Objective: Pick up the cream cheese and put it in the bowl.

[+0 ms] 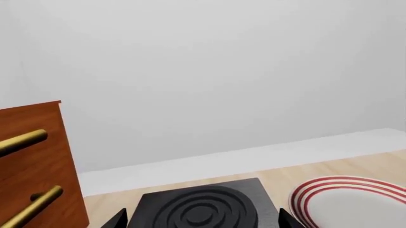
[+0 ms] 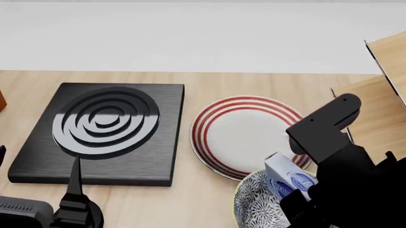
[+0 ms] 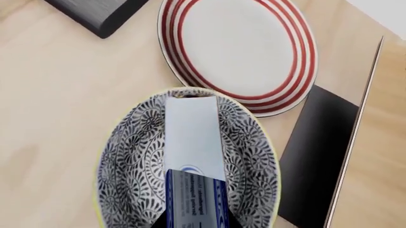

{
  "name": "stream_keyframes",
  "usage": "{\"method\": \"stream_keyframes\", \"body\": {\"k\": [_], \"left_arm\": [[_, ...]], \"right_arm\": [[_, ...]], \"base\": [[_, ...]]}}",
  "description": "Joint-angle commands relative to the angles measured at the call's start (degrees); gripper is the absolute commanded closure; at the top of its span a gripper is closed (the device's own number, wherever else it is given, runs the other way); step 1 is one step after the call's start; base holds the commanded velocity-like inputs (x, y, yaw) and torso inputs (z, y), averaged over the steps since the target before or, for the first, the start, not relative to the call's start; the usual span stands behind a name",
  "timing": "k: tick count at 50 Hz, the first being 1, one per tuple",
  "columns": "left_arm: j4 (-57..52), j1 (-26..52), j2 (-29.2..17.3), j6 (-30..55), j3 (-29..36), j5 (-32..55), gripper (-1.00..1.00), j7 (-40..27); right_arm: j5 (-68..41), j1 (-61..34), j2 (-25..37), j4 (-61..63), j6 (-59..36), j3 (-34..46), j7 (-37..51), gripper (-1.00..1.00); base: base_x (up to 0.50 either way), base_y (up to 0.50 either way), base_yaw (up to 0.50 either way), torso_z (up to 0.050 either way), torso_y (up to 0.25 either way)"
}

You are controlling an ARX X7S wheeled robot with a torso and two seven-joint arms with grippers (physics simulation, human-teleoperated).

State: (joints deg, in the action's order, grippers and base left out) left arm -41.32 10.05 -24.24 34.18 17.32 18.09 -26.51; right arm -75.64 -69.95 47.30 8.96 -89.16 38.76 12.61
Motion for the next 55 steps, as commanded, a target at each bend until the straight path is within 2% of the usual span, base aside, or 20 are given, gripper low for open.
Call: {"method": "stream_keyframes", "body": {"k": [1,7,28,55], "left_arm": [[0.36,-0.02,-0.11,-0.38,-0.14,0.30,-1.00,0.04],[0.65,0.08,-0.15,-0.54,-0.10,0.39,-1.00,0.09],[2.04,0.05,-0.26,-1.48,-0.15,0.50,-1.00,0.09],[2.78,-0.17,-0.51,-2.29,-0.27,0.81,-1.00,-0.06]], "right_arm": [[-7.73,-5.46,1.93,-2.92,0.12,5.36,5.50,1.00],[-7.73,-7.26,1.67,-4.53,0.82,8.61,4.73,1.00],[1.16,-13.25,-2.58,-11.71,2.84,19.87,-6.38,1.00],[3.79,-14.05,-4.26,-15.06,5.60,25.62,-9.65,1.00]], "base": [[0.00,0.00,0.00,0.000,0.000],[0.00,0.00,0.00,0.000,0.000],[0.00,0.00,0.00,0.000,0.000],[0.00,0.00,0.00,0.000,0.000]]}}
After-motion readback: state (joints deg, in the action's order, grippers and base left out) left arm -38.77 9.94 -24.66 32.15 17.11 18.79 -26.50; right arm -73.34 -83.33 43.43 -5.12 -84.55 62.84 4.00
